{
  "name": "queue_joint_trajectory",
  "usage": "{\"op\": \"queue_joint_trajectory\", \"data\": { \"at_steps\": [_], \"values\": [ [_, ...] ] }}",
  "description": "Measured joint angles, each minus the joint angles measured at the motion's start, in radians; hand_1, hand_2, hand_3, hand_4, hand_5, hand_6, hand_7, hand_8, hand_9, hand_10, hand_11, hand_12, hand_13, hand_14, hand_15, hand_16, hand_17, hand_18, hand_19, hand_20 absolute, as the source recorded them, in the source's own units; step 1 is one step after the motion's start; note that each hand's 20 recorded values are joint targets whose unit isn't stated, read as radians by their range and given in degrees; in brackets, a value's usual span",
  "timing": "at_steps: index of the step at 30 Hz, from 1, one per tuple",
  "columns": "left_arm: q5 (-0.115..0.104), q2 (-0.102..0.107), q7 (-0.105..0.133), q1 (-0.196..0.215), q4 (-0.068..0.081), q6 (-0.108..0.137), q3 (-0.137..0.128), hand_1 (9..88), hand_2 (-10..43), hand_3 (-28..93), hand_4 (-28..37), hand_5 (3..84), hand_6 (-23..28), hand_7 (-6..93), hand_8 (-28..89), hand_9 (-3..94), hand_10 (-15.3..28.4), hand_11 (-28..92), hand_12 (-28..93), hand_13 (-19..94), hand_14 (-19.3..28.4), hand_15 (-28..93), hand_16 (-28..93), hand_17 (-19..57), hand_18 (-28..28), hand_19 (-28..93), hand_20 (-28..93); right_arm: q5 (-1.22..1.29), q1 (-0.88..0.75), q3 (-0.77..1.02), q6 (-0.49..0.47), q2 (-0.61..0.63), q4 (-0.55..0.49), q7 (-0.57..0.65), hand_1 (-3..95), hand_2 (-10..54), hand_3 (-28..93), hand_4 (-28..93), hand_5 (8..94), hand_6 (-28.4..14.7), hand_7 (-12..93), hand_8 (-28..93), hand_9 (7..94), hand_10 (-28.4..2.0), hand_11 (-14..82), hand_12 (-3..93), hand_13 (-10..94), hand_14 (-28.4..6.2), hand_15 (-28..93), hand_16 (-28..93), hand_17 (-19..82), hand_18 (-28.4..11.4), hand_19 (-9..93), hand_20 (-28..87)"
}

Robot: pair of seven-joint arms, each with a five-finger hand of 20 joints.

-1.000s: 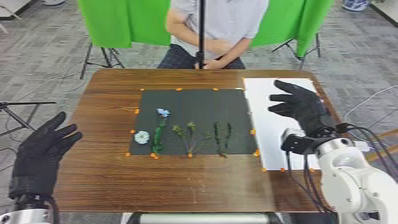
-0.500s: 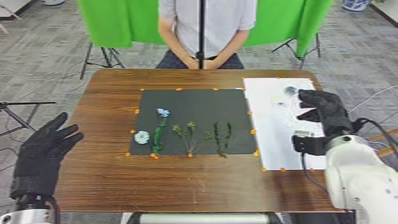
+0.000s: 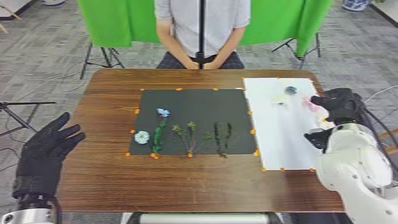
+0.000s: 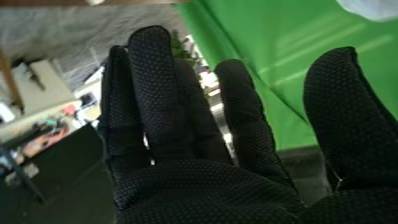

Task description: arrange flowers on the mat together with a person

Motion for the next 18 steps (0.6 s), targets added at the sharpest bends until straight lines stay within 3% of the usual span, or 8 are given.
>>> {"op": "queue_joint_trajectory", "data": {
  "at_steps": [7,10,18],
  "values": [
    [0.002,0.001,-0.005,-0.003,0.0,0.0,0.0,21.9,6.0,80,-28.3,37.5,8.4,14.6,-10,35.1,19.9,29,9,24,26.6,58,-12,-9.5,21.3,51,10,-0.018,0.075,-0.036,-0.121,0.019,0.083,0.082,32.5,-0.8,69,-21,49.3,-4.5,11,-10,48.5,-23.9,14.6,13.6,56,-19.3,66,6,25,-27.5,83,-6],
    [0.004,0.001,-0.01,-0.007,0.0,0.0,0.0,21.9,6.0,80,-28.3,37.6,8.4,14.5,-10,35.1,19.9,29,9,24,26.5,58,-12,-9.5,21.3,51,10,-0.016,0.11,-0.059,-0.154,0.027,0.134,0.094,32.9,-1.6,69,-21,48.3,-4.8,11,-10,47.7,-24.3,14.6,13.6,57,-19.0,67,6,26,-27.7,86,-13],
    [0.01,0.001,-0.023,-0.015,0.001,-0.002,0.001,21.9,6.0,80,-28.3,37.7,8.5,14.6,-10,35.1,20.0,29,9,24,26.5,58,-12,-9.5,21.3,51,10,-0.026,0.198,-0.174,-0.25,0.071,0.255,0.121,34.8,-5.2,69,-22,47.5,-4.3,11,-10,48.3,-24.7,14.2,13.7,57,-19.2,67,6,26,-27.9,87,-15]
  ]
}}
